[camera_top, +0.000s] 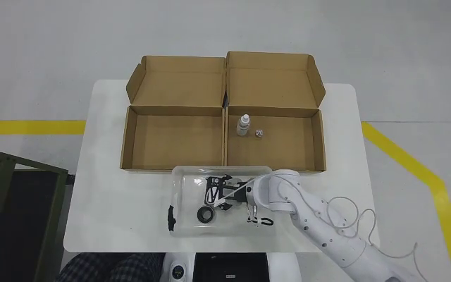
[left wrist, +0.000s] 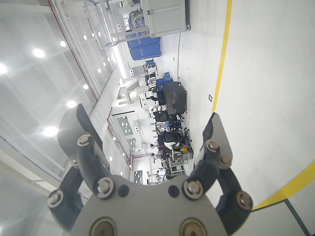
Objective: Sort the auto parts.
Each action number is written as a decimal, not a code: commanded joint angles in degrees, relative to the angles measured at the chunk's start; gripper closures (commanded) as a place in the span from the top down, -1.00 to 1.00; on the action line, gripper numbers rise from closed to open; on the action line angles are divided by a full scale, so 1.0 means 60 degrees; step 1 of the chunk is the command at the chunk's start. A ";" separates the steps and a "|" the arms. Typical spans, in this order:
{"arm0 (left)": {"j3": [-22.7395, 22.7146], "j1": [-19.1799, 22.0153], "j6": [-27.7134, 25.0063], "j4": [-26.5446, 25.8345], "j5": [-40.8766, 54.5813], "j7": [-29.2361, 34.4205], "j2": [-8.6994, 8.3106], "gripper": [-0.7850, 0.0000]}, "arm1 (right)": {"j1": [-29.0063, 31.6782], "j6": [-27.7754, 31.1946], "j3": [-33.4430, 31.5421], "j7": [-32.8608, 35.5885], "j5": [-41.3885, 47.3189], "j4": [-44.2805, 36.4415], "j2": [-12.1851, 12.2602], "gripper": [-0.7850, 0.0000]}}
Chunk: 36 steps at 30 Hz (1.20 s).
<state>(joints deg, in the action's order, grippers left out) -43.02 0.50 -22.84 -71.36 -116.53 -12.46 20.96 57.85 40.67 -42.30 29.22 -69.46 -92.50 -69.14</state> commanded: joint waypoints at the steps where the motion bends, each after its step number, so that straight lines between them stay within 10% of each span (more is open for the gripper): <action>1: 0.0000 0.0000 0.0000 0.0000 0.0000 0.0000 0.0000 1.00 | -0.0036 0.0001 0.0037 -0.0011 0.0020 0.0083 -0.0020 0.18; 12: 0.0000 0.0000 0.0000 0.0000 0.0000 0.0000 0.0000 1.00 | -0.0147 0.0103 0.0196 -0.0146 0.0146 0.0410 -0.0109 -0.04; 20: 0.0000 0.0000 0.0000 0.0000 0.0000 0.0000 0.0000 1.00 | -0.0137 0.0131 0.0180 -0.0221 0.0165 0.0481 -0.0124 -1.00; 36: 0.0000 0.0000 0.0000 0.0000 0.0000 0.0000 0.0000 1.00 | 0.0326 0.0331 -0.0700 -0.0477 0.1056 -0.0771 0.0093 -1.00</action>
<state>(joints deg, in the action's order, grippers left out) -43.02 0.50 -22.84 -71.36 -116.53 -12.46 20.96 59.68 42.62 -46.21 26.33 -63.47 -96.40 -68.65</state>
